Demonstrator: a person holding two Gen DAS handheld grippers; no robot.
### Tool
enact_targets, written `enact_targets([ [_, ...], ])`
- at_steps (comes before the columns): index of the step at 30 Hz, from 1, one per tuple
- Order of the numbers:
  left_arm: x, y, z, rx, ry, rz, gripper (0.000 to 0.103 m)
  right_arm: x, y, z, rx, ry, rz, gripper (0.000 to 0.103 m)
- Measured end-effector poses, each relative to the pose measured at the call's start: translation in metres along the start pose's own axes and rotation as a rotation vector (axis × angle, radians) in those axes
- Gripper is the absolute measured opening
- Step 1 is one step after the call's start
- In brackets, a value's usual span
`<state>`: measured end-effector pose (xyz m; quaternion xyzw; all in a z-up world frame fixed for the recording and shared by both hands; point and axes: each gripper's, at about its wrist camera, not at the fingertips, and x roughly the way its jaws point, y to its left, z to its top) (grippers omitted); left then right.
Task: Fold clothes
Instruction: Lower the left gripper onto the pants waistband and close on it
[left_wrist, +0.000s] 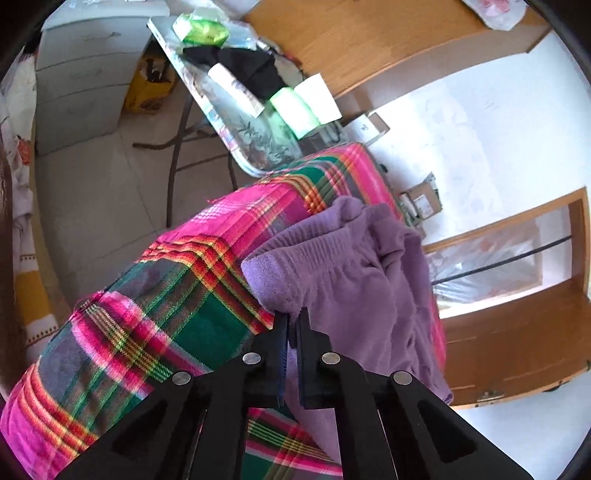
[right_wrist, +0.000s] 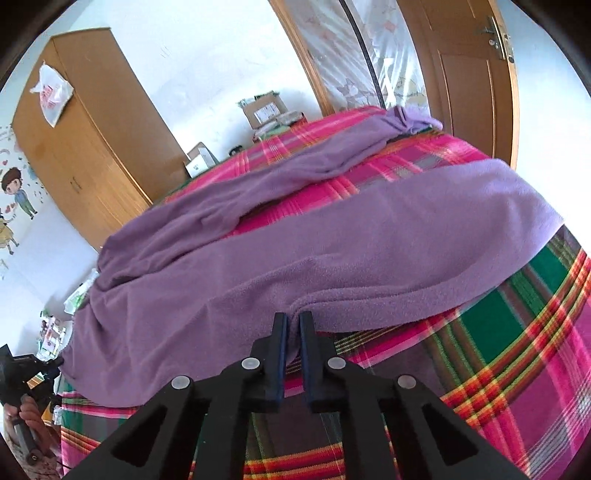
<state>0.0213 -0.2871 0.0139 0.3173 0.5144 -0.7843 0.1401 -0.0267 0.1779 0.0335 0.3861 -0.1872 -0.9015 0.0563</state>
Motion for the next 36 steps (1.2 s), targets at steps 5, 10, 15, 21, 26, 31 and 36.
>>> enact_targets([
  [5, -0.018, -0.003, -0.008, 0.002, -0.031, -0.021, 0.003, -0.019, -0.008, 0.002, 0.022, -0.041, 0.034, 0.007],
  [10, -0.043, -0.007, -0.016, 0.038, -0.102, -0.017, 0.0, -0.036, -0.014, 0.002, 0.028, -0.078, 0.051, 0.007],
  [15, -0.049, -0.003, -0.019, 0.045, -0.088, 0.016, 0.0, -0.047, -0.019, 0.004, 0.024, -0.096, 0.049, 0.007],
  [21, -0.029, 0.003, -0.022, 0.05, -0.032, 0.055, 0.029, -0.043, -0.021, 0.001, 0.018, -0.087, 0.042, 0.007],
  [26, -0.009, -0.002, -0.019, 0.055, -0.005, 0.099, 0.055, -0.042, -0.022, -0.001, 0.007, -0.081, 0.034, 0.007],
  [31, 0.01, -0.011, -0.017, 0.066, 0.02, 0.189, 0.055, -0.038, -0.024, -0.004, 0.014, -0.072, 0.032, 0.007],
  [36, 0.024, -0.016, -0.004, 0.017, 0.026, 0.193, 0.049, -0.033, -0.026, -0.004, 0.023, -0.06, 0.029, 0.007],
])
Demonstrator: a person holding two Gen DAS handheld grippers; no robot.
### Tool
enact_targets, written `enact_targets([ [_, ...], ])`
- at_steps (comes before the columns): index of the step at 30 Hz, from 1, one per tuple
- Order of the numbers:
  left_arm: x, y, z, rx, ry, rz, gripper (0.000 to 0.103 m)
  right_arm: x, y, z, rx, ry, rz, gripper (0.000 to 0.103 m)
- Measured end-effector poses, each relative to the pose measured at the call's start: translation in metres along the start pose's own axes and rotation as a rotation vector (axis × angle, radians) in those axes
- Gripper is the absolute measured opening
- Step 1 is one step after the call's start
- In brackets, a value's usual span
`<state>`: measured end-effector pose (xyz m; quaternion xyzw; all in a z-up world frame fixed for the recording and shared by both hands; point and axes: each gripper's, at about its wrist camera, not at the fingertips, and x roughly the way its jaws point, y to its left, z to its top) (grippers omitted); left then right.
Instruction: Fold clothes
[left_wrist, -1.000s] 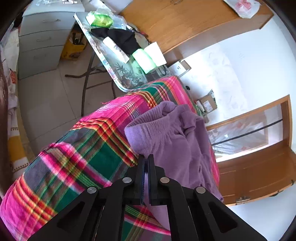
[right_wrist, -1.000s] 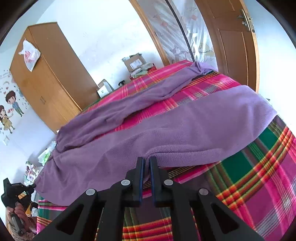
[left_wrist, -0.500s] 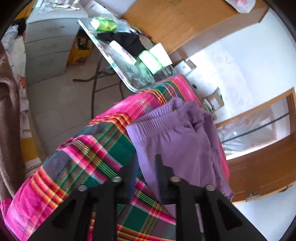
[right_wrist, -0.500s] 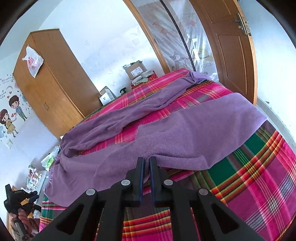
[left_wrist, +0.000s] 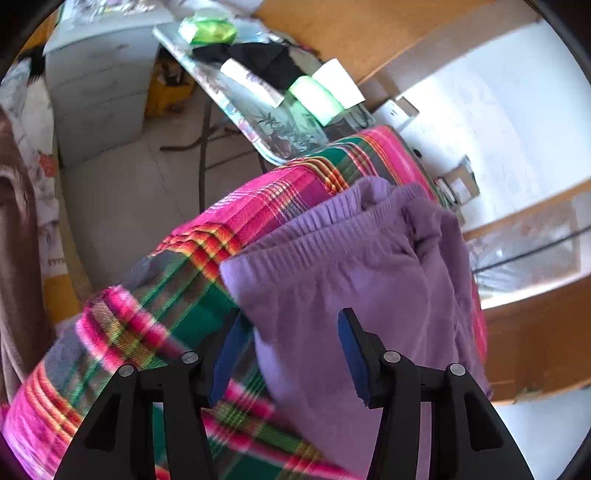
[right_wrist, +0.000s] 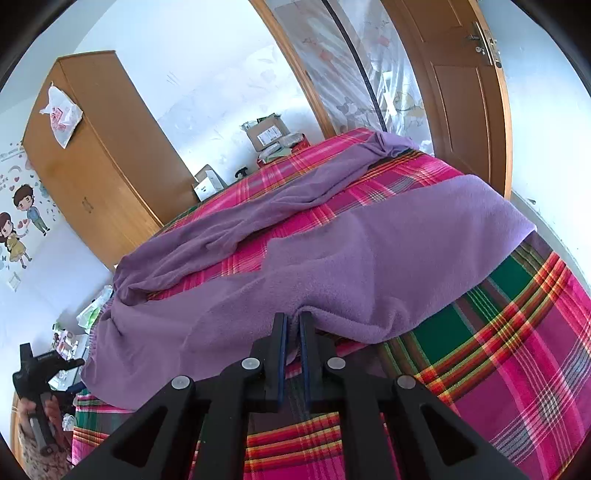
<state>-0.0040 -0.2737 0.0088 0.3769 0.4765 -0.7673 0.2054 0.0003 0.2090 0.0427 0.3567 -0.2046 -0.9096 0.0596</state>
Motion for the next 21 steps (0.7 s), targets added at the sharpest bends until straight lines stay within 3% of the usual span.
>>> enact_targets([
  [1, 0.001, -0.002, 0.001, -0.003, 0.003, -0.001, 0.041, 0.001, 0.0, 0.0, 0.001, 0.001, 0.0, 0.007],
  [3, 0.005, -0.007, 0.001, 0.025, 0.015, 0.002, 0.01, 0.002, -0.001, 0.0, 0.0, 0.003, 0.001, 0.007],
  [4, 0.005, -0.008, 0.0, 0.035, 0.012, 0.0, 0.006, 0.002, -0.002, 0.001, 0.002, 0.003, 0.002, 0.007],
  [11, -0.015, -0.002, -0.002, -0.016, -0.04, -0.065, 0.003, -0.002, -0.003, 0.006, -0.003, -0.021, 0.004, 0.007],
  [21, -0.063, -0.005, -0.026, 0.015, -0.108, -0.193, 0.003, -0.03, -0.012, 0.015, 0.01, -0.103, -0.001, 0.007],
])
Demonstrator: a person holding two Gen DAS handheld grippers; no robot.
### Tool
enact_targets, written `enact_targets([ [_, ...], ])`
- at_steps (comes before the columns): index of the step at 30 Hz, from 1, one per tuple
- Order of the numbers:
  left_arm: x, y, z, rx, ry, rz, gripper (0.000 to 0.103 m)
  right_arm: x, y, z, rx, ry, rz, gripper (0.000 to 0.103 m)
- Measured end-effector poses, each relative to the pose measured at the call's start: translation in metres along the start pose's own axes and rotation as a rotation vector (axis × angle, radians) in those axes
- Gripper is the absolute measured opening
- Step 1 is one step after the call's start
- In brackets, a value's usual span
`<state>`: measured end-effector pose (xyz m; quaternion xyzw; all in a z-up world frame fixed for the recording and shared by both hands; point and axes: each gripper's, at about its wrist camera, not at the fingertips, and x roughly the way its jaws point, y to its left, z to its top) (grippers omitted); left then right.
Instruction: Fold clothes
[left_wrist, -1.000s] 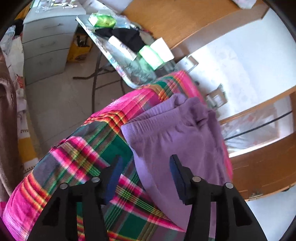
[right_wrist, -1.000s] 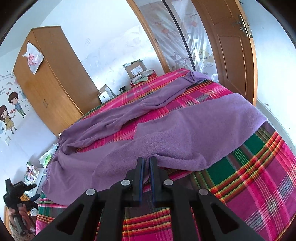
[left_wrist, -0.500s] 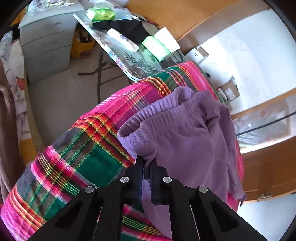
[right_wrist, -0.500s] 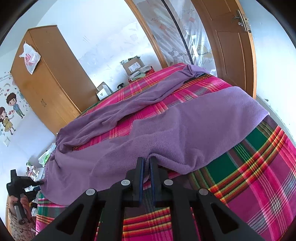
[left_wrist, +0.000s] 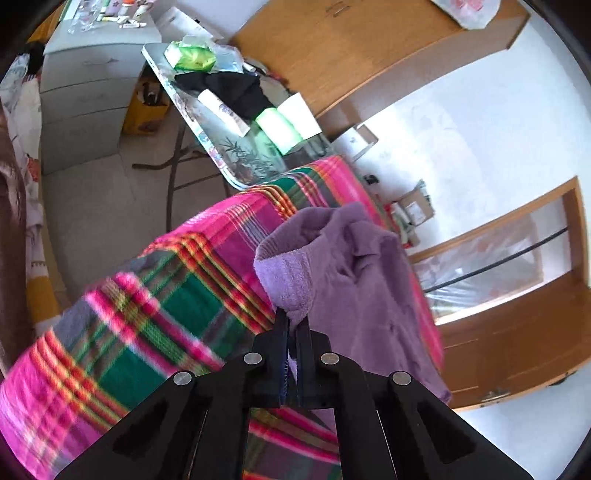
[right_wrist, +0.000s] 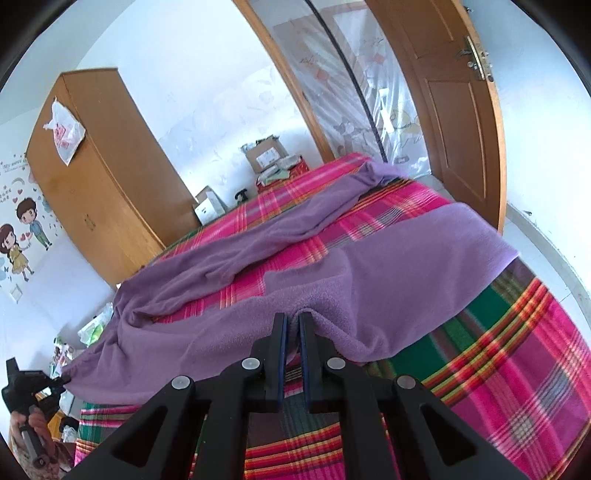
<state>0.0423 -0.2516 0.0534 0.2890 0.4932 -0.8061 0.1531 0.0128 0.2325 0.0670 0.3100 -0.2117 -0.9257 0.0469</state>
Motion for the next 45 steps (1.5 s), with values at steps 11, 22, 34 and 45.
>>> enact_targets([
  [11, -0.042, 0.02, -0.053, 0.012, 0.025, -0.032, 0.003, -0.046, -0.023, 0.006, -0.006, -0.074, -0.038, 0.002],
  [22, -0.047, 0.058, -0.066, -0.045, 0.03, 0.02, 0.003, -0.029, -0.028, -0.016, -0.019, -0.006, -0.057, 0.002],
  [34, -0.051, 0.074, -0.062, -0.071, 0.034, 0.058, 0.003, -0.046, -0.046, -0.038, 0.007, 0.004, -0.125, 0.0],
  [45, -0.043, 0.078, -0.062, -0.077, 0.053, 0.077, 0.003, -0.004, -0.092, 0.012, 0.032, 0.003, -0.289, 0.04],
])
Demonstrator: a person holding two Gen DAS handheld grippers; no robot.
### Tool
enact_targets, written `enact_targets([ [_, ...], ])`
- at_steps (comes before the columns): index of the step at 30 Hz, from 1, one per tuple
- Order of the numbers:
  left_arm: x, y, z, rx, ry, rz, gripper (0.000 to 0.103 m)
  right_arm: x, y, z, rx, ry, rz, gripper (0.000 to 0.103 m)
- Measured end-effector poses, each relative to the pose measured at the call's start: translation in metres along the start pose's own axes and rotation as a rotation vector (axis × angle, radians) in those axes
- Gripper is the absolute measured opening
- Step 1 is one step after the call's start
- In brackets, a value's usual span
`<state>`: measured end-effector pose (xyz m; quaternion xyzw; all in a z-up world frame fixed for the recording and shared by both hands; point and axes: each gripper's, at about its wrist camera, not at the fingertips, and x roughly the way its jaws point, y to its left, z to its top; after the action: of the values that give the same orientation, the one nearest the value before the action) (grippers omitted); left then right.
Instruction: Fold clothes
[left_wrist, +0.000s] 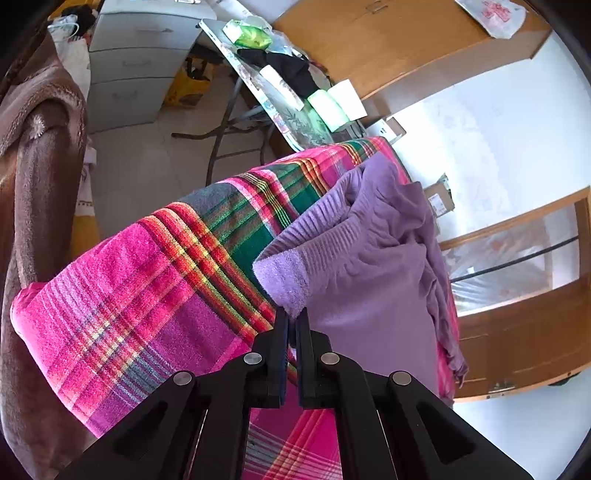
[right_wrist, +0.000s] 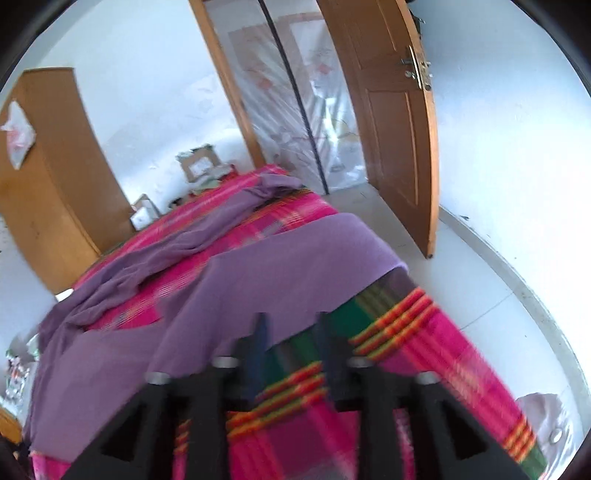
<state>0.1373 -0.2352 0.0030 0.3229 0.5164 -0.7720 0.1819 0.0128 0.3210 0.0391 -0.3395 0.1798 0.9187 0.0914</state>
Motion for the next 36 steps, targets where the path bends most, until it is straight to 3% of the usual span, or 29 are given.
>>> enact_targets([
  [4, 0.004, 0.002, 0.0, -0.019, 0.011, 0.009, 0.003, 0.035, -0.01, 0.016, -0.011, 0.047, -0.093, 0.042],
  [15, 0.012, -0.001, 0.003, -0.018, 0.017, 0.045, 0.003, 0.074, -0.021, 0.036, -0.015, 0.109, -0.13, 0.046],
  [16, 0.012, -0.002, 0.003, -0.017, 0.016, 0.047, 0.003, 0.076, -0.018, 0.036, -0.027, 0.112, -0.145, 0.043],
  [18, 0.013, -0.003, 0.003, -0.017, 0.016, 0.05, 0.003, 0.08, -0.012, 0.037, -0.06, 0.119, -0.193, 0.022],
  [21, 0.014, -0.002, 0.004, -0.027, 0.018, 0.05, 0.003, 0.082, -0.009, 0.037, -0.085, 0.121, -0.192, 0.006],
  [32, 0.01, -0.005, 0.003, -0.02, 0.004, 0.057, 0.003, 0.034, -0.026, 0.047, -0.083, -0.042, -0.249, 0.004],
  [36, 0.007, -0.007, 0.003, -0.016, -0.003, 0.053, 0.003, 0.019, -0.044, 0.051, -0.056, -0.061, -0.269, 0.004],
])
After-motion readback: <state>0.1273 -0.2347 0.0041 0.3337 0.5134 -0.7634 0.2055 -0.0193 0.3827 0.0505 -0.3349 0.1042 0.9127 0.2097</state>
